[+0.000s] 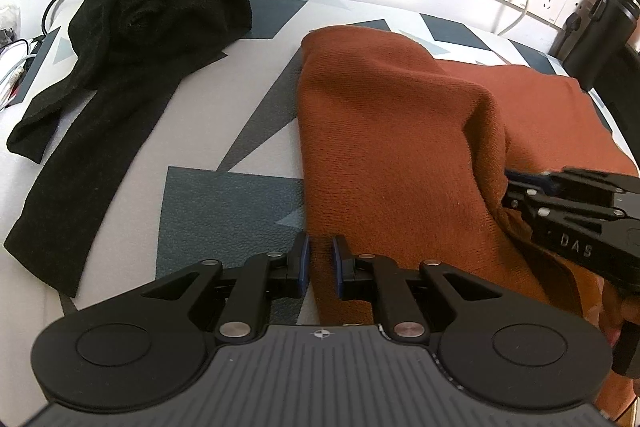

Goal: Fold clothes

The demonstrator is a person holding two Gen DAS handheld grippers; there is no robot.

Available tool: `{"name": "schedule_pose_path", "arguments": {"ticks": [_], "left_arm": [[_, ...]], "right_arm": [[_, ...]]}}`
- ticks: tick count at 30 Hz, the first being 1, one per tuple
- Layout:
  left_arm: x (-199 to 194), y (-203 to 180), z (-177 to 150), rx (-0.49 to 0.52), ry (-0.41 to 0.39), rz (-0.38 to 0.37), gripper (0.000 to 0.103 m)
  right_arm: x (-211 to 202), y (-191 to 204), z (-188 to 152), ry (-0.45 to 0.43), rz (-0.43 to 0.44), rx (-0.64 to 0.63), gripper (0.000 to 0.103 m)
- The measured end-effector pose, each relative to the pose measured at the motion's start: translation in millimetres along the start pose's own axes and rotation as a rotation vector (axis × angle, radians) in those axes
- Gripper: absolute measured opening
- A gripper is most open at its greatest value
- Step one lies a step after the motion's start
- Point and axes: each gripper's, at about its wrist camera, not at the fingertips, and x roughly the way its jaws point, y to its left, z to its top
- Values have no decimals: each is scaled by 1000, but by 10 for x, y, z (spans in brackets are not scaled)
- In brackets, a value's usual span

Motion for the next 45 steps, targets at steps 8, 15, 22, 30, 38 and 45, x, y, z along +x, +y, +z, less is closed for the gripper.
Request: {"name": "schedule_pose_path", "arguments": {"ticks": [8,15,22,30,38,45], "left_arm": [[8,17,20,-5,8,5,18],[6,23,19,-2,3,3,18],[1,47,24,-9,6,8,26],[4,59,8,-11,5,16,31],[6,85,0,-17,4,18,37],[8,93,1,-12,4,12,42]], "right_arm": [[-443,-217,143,-189,-241,67,0],[-643,-478,212,-199,-368,41,11],[-212,-302,-211,-20,-281,-57,31],[-101,113,-79,-73,-129,-99,50],[-9,-193,-43,-45,-11,108,9],[-345,-228,193,-212,-307,-20,4]]}}
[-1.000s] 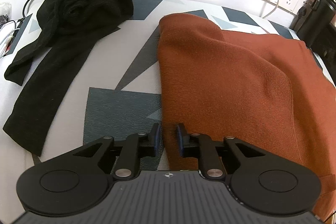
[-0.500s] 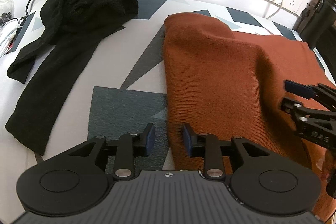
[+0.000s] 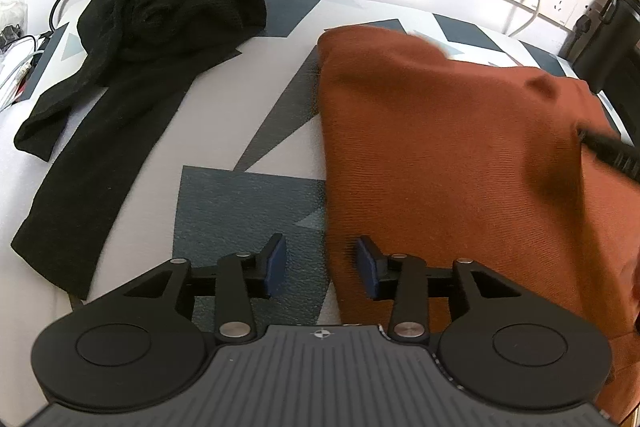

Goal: Fold clothes

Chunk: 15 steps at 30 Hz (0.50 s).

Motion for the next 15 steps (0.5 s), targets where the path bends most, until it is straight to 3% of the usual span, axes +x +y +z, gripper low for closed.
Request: {"name": "schedule_pose_path", "arguments": {"ticks": [2,3,4,5,9,15], "left_arm": [[2,-8,0,1,3,-17,50],[4,-20,-2,6,4,-8,50],[5,-28,-5,13,3,-4,50],[6,-36,-7,20,1,0,50],[13,-23,5,18,3,-6,50],[16,-25,20,24,-1,-7,50]], "right_arm": [[-71,158,44,-78,-126,-177,4],[-72,237,30,-109,-199,-262,9],[-74,316,16,-139,-271,-346,29],[-53,305,0,-117,-280,-363,34],[30,26,-132,31,-222,-228,33],[6,-372,-281,108,-229,-30,34]]}}
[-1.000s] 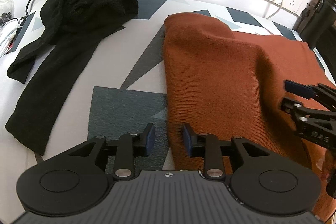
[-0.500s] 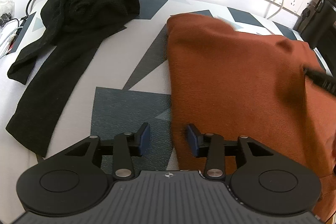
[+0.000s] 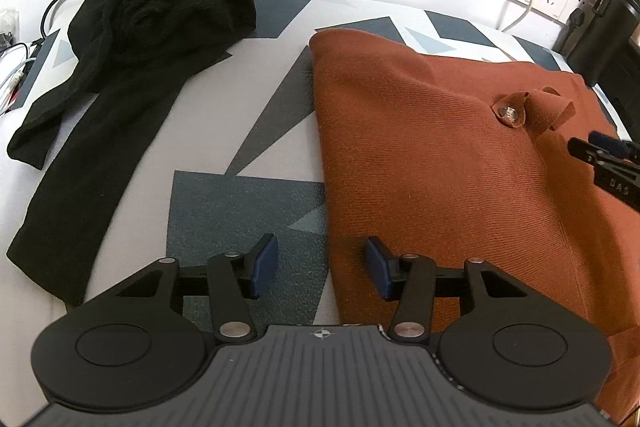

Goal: Fold clothes

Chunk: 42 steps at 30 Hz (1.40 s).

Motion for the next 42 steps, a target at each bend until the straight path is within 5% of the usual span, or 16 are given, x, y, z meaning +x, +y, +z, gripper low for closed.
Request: {"name": "schedule_pose_path", "arguments": {"ticks": [5,8,14,17,19,23,27,33,36,42], "left_arm": [[-1,1,2,0,-2,-2,51],[1,-2,5,-1,-3,0,51],[4,-14,16,-3,-2,6,52],[8,-20,23,-1,-2,9,52],[12,-17,27,0,-3,11,53],[9,-6,28,1,-4,11,53],[9,-7,29,3,-4,14,55],[21,-9,46,8,-1,16,56],[25,-7,47,11,-3,15,57],[46,-10,58,14,-6,15,60]], "right_arm": [[42,-477,84,-35,18,311,35],[145,-607,245,-54,24,366,36],[454,-441,478,22,160,191,40],[611,-263,472,109,127,59,36],[721,-250,423,159,97,33,15],[659,-263,464,66,20,-16,3],[472,-195,440,-173,-99,-176,27],[674,-293,171,-33,-73,-194,33],[580,-321,57,-37,-72,-168,51],[393,-442,-26,-22,-65,-120,63]]}}
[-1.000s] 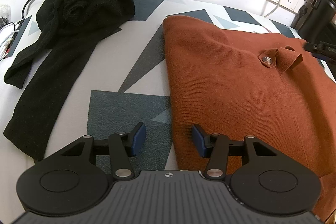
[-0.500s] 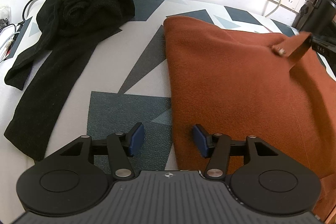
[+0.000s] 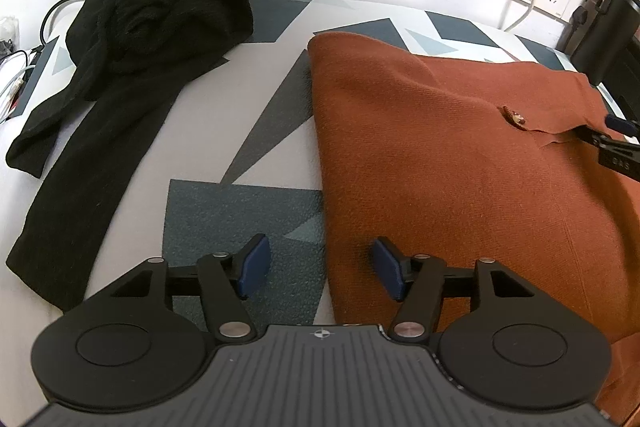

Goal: Fold clothes

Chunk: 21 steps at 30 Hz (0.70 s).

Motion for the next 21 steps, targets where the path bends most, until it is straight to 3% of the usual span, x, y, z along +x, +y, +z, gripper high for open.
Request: {"name": "schedule_pose_path", "arguments": {"ticks": [5,9,12,14,15,21], "left_arm": [[11,3,6,6,-3,-4,62],[21,1,8,17,-2,-9,65],[48,-39,11,47,10,-24,78],[85,-72,11,60,28,-20,96],[108,-89,13,66,41,-12,100],[121,-114,-25,97,30,0,103]], "right_arm": [[-143,-259,-102,25,-32,191,67],[-338,-385,-251,22,-87,348,82],[-501,-357,-358,31,-147,358,102],[-607,-328,-428,43,-184,352,102],[-659,-313,-463,49,-202,349,102],[-977,-270,-697,86,-203,383,102]]}}
